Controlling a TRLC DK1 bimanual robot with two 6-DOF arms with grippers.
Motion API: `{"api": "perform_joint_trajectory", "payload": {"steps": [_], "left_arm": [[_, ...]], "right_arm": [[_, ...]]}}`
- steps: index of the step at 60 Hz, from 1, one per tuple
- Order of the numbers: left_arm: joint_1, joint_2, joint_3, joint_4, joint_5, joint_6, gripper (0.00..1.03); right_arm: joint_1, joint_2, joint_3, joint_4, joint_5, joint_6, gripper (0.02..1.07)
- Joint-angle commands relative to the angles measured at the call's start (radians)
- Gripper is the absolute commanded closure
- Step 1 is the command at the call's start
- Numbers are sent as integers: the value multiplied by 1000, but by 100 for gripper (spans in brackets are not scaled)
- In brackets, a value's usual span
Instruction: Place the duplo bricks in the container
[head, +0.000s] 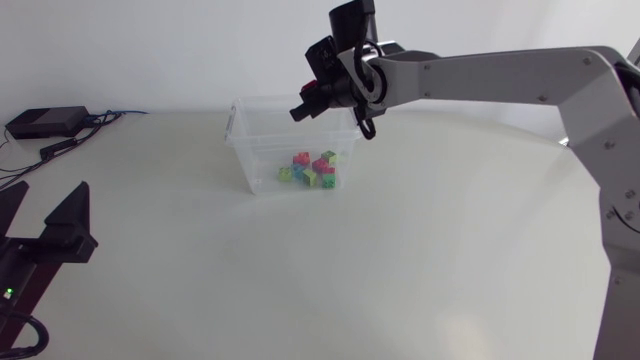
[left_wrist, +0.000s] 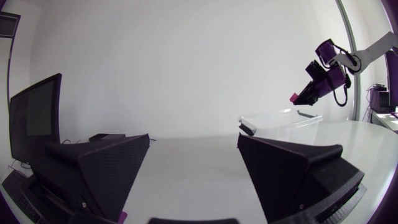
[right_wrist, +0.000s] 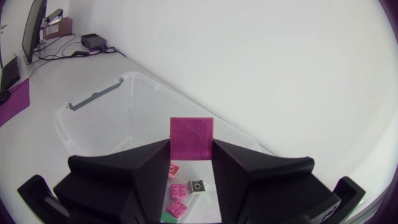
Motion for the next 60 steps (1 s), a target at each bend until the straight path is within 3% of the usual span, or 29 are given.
{"api": "perform_joint_trajectory", "payload": {"steps": [1,6,9,12,29,60], "left_arm": [[-7,-6,-34,26,-9,-1,4],[-7,-25,-49,28,-17,2,4],[-7,-48,-63,34,-27,2,4],[-10,-78,-78,37,-34,2,4],[-10,-139,-119,45,-44,4,5],[-48,-171,-141,53,-46,-42,5]], "right_arm": [[-24,93,43,39,17,-8,73],[-27,140,58,78,40,-19,53],[-27,144,54,88,57,-15,26],[-27,122,21,119,69,-14,6],[-67,-209,-304,375,153,-11,6],[-298,-726,-885,536,184,-8,6]]}}
